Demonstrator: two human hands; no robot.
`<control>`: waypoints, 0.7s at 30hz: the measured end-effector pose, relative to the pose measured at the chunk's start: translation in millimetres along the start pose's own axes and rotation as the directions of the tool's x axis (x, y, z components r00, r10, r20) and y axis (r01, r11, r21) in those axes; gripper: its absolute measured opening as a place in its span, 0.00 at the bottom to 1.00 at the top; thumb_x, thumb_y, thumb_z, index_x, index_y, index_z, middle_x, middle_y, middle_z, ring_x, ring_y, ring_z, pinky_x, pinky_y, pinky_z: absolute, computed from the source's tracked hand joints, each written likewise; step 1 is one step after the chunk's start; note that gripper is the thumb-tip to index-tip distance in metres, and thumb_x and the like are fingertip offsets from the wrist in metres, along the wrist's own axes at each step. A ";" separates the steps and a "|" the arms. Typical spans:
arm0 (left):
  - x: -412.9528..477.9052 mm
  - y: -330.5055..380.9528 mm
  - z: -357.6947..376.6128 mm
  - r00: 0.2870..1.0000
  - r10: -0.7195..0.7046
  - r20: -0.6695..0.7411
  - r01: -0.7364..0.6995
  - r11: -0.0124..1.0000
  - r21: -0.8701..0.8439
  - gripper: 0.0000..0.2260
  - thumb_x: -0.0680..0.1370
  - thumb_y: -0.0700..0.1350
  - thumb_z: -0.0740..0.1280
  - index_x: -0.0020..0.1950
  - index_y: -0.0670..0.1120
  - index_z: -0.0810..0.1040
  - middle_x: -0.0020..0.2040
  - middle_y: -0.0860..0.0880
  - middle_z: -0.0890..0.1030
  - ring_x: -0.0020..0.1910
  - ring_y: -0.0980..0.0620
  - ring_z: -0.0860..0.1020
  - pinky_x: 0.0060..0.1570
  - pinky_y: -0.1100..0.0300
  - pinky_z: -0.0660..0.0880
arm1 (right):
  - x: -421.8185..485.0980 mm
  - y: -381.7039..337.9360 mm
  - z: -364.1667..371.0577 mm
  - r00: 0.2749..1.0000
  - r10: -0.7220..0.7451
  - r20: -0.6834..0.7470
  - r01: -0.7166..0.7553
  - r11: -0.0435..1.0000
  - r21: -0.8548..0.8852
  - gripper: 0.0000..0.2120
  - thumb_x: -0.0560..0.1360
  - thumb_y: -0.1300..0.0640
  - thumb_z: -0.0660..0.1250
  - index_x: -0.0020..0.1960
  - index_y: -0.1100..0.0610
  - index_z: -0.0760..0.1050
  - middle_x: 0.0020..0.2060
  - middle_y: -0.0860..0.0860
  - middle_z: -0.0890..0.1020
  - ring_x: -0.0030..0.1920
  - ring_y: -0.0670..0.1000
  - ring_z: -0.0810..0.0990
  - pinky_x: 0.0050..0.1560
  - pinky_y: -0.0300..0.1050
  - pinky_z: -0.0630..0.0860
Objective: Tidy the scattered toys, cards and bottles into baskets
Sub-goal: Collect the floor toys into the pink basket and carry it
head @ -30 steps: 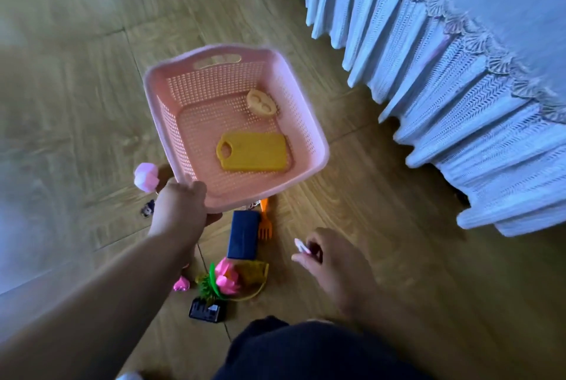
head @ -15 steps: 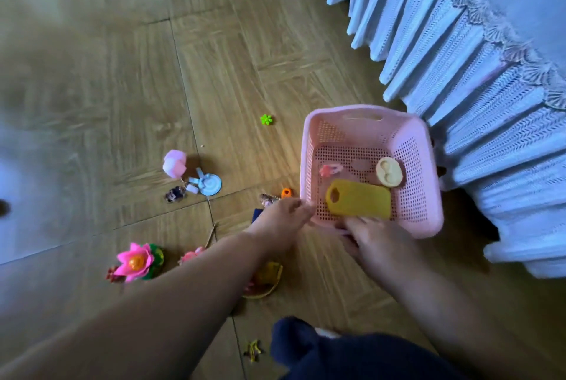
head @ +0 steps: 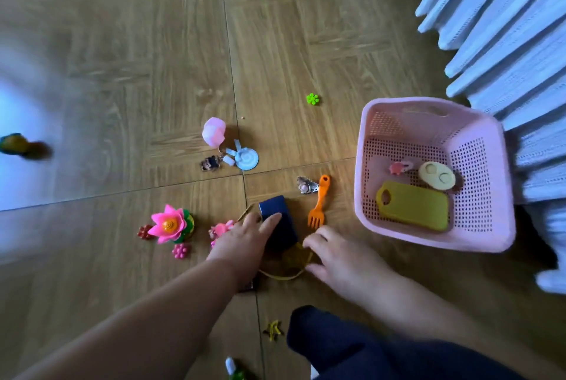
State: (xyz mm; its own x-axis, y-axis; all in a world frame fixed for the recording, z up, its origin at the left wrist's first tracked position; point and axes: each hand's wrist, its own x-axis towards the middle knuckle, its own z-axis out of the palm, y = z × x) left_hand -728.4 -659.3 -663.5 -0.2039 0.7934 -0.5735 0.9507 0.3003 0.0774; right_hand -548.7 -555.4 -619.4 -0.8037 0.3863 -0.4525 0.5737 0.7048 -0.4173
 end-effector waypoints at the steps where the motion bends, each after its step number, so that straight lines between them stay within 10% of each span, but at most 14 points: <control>1: -3.7 -7.3 0.7 1.000 -0.027 -0.014 0.026 0.997 -0.068 0.38 0.79 0.43 0.63 0.78 0.57 0.40 0.75 0.45 0.60 0.66 0.43 0.72 0.58 0.51 0.76 | 11.9 -5.8 8.9 0.999 0.004 0.043 -0.003 1.000 -0.026 0.21 0.77 0.48 0.64 0.67 0.48 0.64 0.64 0.47 0.68 0.61 0.51 0.72 0.56 0.45 0.74; 9: -40.5 -53.0 -33.6 0.875 -0.407 -0.263 0.185 0.782 -0.595 0.13 0.78 0.50 0.65 0.63 0.53 0.75 0.59 0.52 0.75 0.53 0.52 0.77 0.47 0.58 0.74 | 46.9 -21.9 41.1 0.995 0.074 0.068 -0.075 0.997 0.010 0.35 0.73 0.49 0.69 0.73 0.45 0.52 0.68 0.50 0.62 0.67 0.52 0.65 0.63 0.46 0.70; 15: -67.7 -42.4 -14.7 0.976 -0.219 -0.003 0.212 0.947 -0.243 0.25 0.76 0.60 0.66 0.71 0.56 0.66 0.69 0.51 0.66 0.60 0.52 0.74 0.49 0.59 0.77 | 40.7 -10.3 23.1 0.955 0.272 -0.115 -0.239 0.941 0.241 0.08 0.79 0.50 0.56 0.55 0.50 0.71 0.51 0.51 0.75 0.43 0.49 0.74 0.42 0.43 0.73; 21: -61.6 -20.7 16.5 0.983 -0.133 0.124 0.118 0.986 0.121 0.31 0.79 0.50 0.64 0.78 0.52 0.52 0.76 0.41 0.55 0.70 0.42 0.66 0.57 0.51 0.75 | 72.5 -42.1 3.1 0.958 0.286 -0.025 -0.287 0.956 -0.066 0.28 0.73 0.31 0.59 0.61 0.52 0.66 0.46 0.50 0.79 0.44 0.52 0.79 0.35 0.44 0.70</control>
State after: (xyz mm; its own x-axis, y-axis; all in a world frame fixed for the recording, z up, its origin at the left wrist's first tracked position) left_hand -731.7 -723.1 -643.3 -0.2984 0.6748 -0.6750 0.9411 0.3258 -0.0903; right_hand -630.6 -558.9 -637.1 -0.6098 0.5865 -0.5331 0.7685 0.6020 -0.2167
